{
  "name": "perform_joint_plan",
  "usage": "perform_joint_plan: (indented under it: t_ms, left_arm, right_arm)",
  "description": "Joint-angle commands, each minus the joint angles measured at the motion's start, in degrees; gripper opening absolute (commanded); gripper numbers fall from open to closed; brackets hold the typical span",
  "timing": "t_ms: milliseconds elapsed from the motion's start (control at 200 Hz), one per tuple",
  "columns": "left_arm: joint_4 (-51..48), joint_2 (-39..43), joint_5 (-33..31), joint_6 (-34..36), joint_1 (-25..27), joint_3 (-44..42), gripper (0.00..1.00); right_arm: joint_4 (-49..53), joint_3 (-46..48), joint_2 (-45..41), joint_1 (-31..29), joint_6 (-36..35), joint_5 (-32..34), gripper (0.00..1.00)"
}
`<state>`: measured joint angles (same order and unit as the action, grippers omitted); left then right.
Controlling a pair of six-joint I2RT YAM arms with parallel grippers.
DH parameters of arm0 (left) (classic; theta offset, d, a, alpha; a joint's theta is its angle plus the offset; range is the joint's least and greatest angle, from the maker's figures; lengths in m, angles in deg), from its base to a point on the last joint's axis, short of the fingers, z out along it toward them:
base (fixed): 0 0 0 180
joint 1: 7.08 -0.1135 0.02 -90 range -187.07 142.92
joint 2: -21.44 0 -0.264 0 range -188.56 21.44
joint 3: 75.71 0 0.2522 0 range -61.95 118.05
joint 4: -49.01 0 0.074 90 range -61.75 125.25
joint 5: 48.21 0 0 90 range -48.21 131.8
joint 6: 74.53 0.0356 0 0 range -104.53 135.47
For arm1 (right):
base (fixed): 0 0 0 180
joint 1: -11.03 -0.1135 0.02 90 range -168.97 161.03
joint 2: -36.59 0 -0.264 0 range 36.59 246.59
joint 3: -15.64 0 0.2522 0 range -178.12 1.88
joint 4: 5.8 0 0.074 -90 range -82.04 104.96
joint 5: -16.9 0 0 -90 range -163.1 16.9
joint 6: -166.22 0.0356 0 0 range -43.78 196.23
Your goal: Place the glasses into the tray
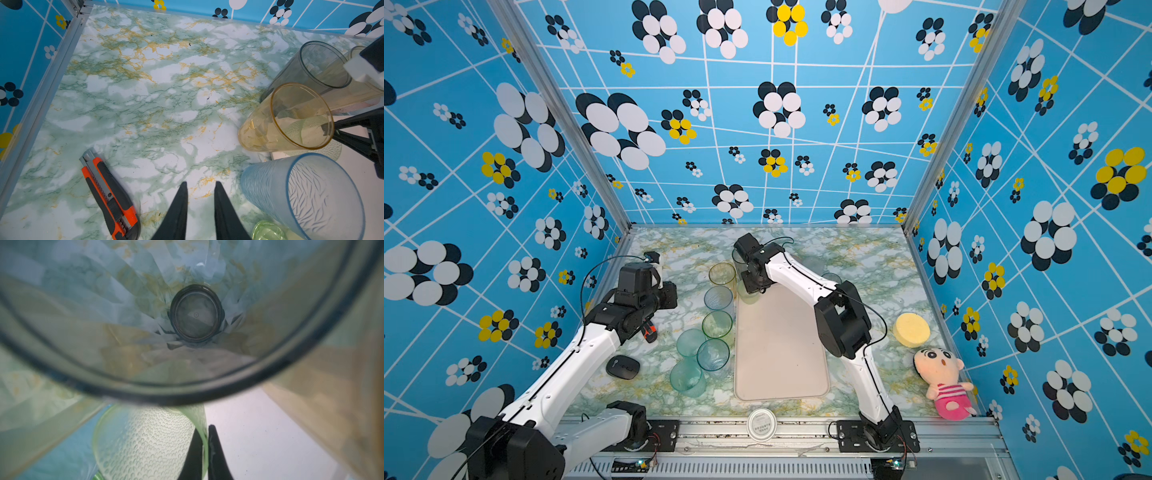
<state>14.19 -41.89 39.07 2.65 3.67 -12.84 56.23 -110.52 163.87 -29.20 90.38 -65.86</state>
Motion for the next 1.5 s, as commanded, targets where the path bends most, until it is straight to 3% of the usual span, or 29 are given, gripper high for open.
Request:
perform_joint_plan:
  t_ms: [0, 395, 865, 1260, 1495]
  left_arm:
    - [-1.07, -0.39, 0.61, 0.95, -0.76, -0.98, 0.25]
    - [-1.33, -0.39, 0.99, 1.04, -1.1, -0.94, 0.25]
    - [-0.78, 1.02, 0.44, 1.3, -1.08, -2.07, 0.26]
    - [0.53, 2.39, 1.69, 1.13, -1.15, -3.35, 0.28]
    - [-1.17, 3.39, 1.75, 1.04, -1.06, -2.35, 0.27]
  right_arm:
    - [2.69, -1.77, 1.29, -0.29, -0.79, 0.97, 0.03]
    - [2.97, -1.68, 1.02, -0.28, -0.62, 1.29, 0.19]
    - [0.23, 1.44, -2.22, -0.27, -0.09, 1.28, 0.23]
    - [-6.16, 13.53, -17.0, 1.72, 1.03, -0.52, 0.24]
    - [-7.22, 27.18, -30.29, 8.15, 1.49, 1.47, 0.25]
